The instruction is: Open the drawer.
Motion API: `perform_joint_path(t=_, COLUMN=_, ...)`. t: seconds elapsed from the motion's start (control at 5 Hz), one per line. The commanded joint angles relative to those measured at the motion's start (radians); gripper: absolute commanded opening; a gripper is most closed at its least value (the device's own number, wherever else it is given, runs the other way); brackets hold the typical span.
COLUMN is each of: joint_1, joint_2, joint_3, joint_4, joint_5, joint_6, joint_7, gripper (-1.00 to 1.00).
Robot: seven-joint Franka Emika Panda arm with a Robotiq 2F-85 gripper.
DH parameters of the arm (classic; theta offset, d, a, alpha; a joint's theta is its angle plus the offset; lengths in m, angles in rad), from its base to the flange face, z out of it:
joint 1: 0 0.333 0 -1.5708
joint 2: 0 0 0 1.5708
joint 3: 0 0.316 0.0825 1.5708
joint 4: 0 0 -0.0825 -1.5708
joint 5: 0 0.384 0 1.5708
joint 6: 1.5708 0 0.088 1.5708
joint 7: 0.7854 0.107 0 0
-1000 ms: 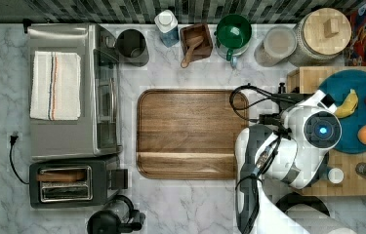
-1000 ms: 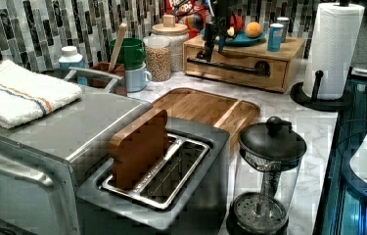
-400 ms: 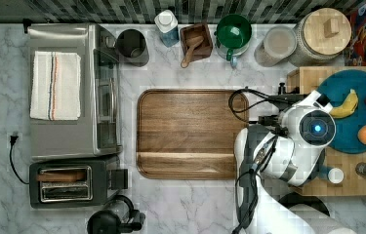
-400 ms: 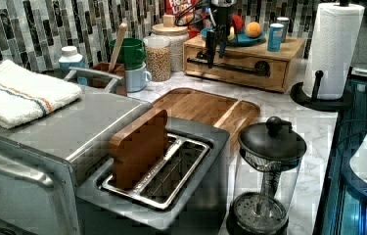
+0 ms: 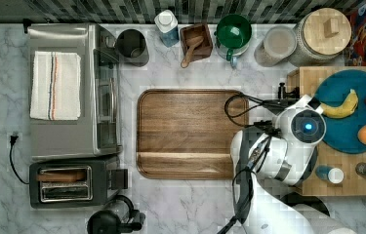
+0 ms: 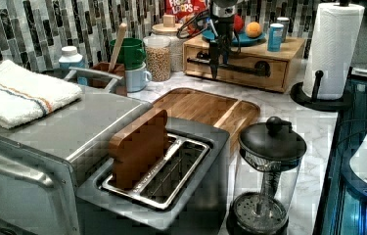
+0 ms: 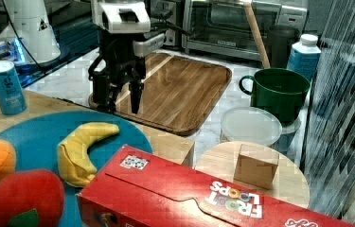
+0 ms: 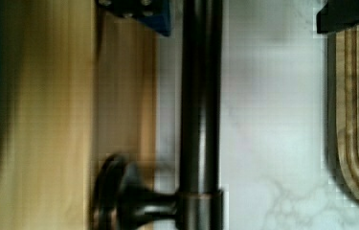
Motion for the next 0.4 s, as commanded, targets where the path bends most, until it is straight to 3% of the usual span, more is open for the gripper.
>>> perform_joint_path(t=0.2, joint_1=0.074, joint_2=-0.059, joint_3=0.031, joint_4=-0.052, joint_5=-0.014, joint_6=-0.009, joint_7=0.114, gripper=1.00)
perform_joint_path(t=0.4, joint_1=0.088, joint_2=-0.039, joint_3=0.071, joint_4=-0.038, joint_5=0.028, joint_6=-0.016, joint_7=0.113, gripper=1.00)
